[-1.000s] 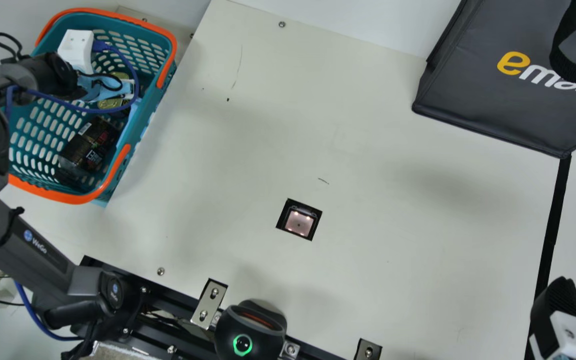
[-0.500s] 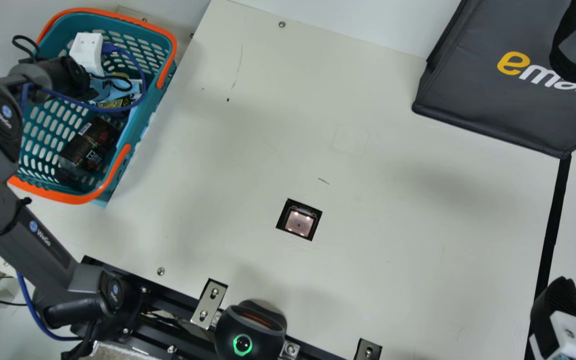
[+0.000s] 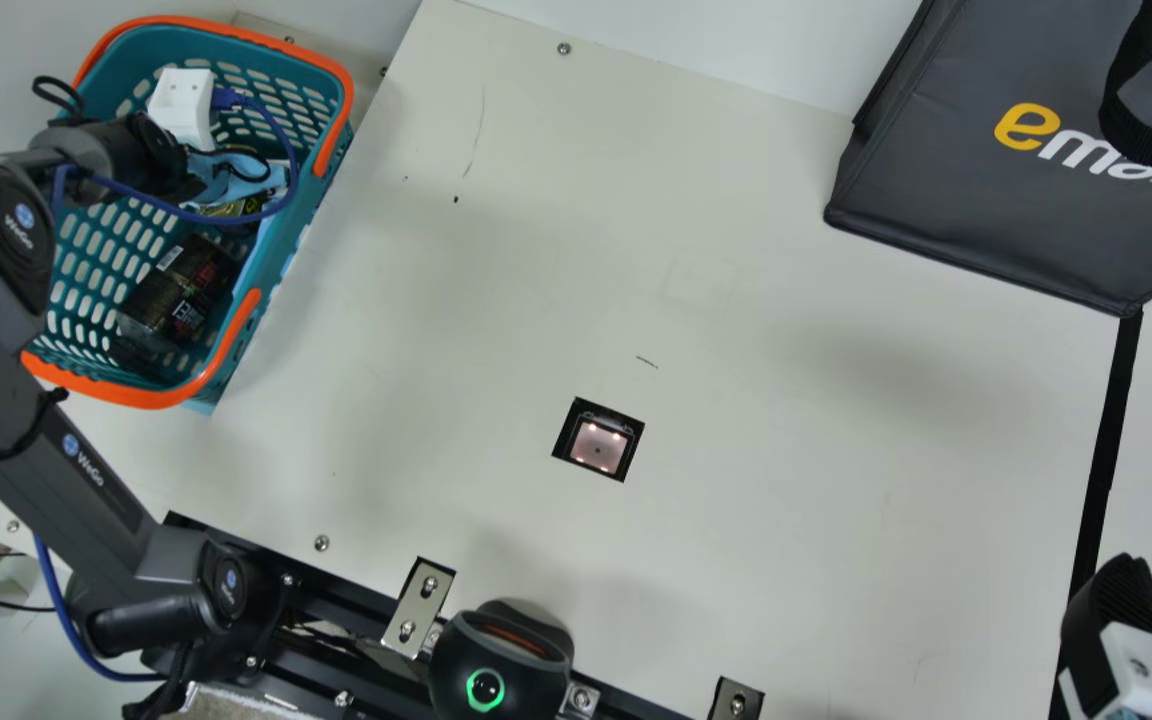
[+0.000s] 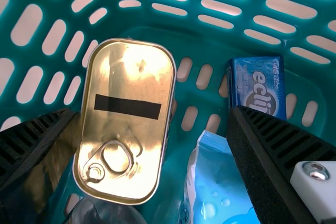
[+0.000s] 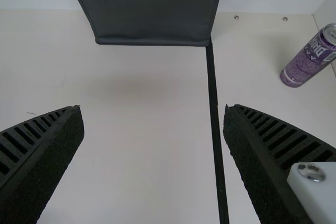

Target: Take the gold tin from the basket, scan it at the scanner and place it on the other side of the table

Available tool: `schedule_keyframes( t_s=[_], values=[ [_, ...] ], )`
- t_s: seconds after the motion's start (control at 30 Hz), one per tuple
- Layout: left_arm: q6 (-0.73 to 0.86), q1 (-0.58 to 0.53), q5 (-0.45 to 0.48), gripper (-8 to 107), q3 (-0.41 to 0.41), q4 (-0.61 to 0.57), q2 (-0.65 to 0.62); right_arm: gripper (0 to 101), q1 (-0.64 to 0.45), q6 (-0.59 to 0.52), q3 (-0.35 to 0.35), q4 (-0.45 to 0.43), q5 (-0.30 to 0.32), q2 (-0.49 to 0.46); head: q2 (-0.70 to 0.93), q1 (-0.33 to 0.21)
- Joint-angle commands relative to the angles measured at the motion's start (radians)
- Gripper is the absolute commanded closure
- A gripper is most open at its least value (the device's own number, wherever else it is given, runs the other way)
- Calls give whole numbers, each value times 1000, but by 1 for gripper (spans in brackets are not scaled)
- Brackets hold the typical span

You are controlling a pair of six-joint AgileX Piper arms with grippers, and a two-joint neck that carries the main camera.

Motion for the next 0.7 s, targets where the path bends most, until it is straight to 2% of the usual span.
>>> schedule_keyframes(
  t_s=[0.0,0.43,0.67],
  values=[
    [40,4,8,9,-5,-46,4,6,0,0,0,0,0,0,4,-29],
    [236,48,64,9,-25,-217,13,6,0,0,0,0,0,0,4,-29],
    [390,62,125,9,5,-347,-23,6,0,0,0,0,0,0,4,-29]
  ],
)
